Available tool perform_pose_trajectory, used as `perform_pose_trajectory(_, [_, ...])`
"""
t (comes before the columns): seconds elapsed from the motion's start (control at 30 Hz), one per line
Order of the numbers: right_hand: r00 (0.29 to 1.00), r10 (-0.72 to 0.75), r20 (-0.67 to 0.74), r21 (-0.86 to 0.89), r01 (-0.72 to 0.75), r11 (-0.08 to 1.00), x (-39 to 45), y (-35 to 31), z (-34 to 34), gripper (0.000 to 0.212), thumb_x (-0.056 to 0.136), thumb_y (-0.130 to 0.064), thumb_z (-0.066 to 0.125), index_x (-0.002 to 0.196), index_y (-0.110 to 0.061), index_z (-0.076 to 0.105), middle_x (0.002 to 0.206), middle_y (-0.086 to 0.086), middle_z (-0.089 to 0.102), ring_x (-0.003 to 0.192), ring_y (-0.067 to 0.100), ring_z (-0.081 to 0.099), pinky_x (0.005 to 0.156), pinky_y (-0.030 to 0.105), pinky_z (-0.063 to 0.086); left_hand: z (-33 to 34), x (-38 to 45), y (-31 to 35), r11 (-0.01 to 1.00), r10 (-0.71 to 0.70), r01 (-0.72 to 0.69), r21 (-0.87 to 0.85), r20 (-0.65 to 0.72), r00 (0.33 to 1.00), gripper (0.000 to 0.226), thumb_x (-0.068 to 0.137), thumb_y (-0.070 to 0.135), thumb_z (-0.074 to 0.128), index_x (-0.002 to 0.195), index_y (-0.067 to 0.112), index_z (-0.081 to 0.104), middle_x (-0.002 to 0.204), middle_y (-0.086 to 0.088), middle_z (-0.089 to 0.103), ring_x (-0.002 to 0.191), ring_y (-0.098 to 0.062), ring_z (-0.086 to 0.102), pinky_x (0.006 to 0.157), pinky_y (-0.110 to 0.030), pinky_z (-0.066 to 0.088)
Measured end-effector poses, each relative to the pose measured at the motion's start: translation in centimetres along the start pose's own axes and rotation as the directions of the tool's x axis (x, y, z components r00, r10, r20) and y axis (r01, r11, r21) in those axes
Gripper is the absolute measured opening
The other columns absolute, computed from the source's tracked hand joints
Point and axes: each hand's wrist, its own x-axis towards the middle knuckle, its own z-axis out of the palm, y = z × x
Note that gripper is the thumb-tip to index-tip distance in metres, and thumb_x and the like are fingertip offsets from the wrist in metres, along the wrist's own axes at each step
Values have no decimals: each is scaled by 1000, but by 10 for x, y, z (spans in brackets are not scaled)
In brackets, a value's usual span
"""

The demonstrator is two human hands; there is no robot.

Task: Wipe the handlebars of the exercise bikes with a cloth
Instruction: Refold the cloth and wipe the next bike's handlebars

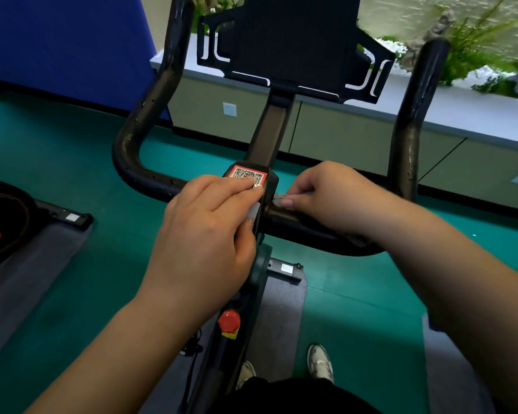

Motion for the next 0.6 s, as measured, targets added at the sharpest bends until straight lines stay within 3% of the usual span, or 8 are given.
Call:
perform_pose_trajectory(0.13, [993, 10, 117, 46, -16, 999, 3, 12, -13, 22, 86, -43, 64, 90, -24, 74, 88, -4, 71, 82, 8, 62, 69, 23, 44, -1, 1, -1, 1000, -5, 6, -12, 9, 1000, 38, 82, 14, 57, 119, 11, 66, 120, 1, 62, 110, -21, 51, 93, -46, 46])
perform_pose_trajectory(0.2, [990, 5, 141, 97, -19, 995, 9, 9, -11, 17, 85, -42, 66, 86, -27, 74, 85, -9, 71, 79, 3, 60, 66, 15, 41, -1, 2, -2, 1000, -6, 6, -16, 12, 1000, 39, 81, 14, 57, 119, 11, 66, 120, 1, 62, 110, -22, 52, 92, -46, 46])
perform_pose_trajectory(0.33, [975, 3, 224, 136, -34, 990, 18, 7, -9, 12, 83, -45, 67, 82, -35, 73, 85, -15, 71, 81, 0, 60, 72, 14, 41, -2, 2, -3, 1000, -1, 2, -19, 30, 1000, 40, 81, 14, 58, 120, 11, 65, 122, 1, 61, 112, -22, 51, 92, -46, 46])
perform_pose_trajectory(0.43, [993, -31, 117, 155, 13, 988, 5, 9, -9, 7, 83, -40, 69, 85, -35, 73, 85, -11, 72, 82, 4, 64, 82, 25, 50, -3, 2, -3, 1000, 2, -1, -30, 25, 1000, 40, 81, 13, 58, 120, 11, 65, 121, 1, 62, 111, -22, 51, 91, -47, 45])
perform_pose_trajectory(0.5, [999, -44, -28, 199, 49, 979, -10, 11, -6, 2, 82, -38, 71, 83, -37, 72, 76, -11, 68, 67, 2, 64, 68, 26, 55, -2, 3, -4, 999, 8, -7, -34, 17, 1000, 39, 81, 13, 58, 119, 11, 66, 120, 1, 62, 110, -23, 52, 90, -47, 46])
perform_pose_trajectory(0.57, [993, -43, -109, 223, 67, 972, -21, 9, -2, 3, 81, -39, 72, 81, -36, 71, 67, -13, 60, 53, -3, 57, 45, 13, 45, -1, 3, -4, 999, 6, -5, -38, 14, 1000, 39, 80, 12, 59, 118, 11, 66, 119, 1, 62, 109, -23, 52, 90, -47, 46])
perform_pose_trajectory(0.6, [992, -43, -115, 203, 66, 977, -21, 7, 0, 6, 81, -41, 71, 81, -35, 70, 69, -14, 60, 57, -3, 57, 45, 11, 41, -1, 3, -4, 999, 6, -6, -39, 12, 1000, 39, 80, 12, 59, 118, 11, 66, 119, 1, 62, 109, -23, 52, 90, -47, 46])
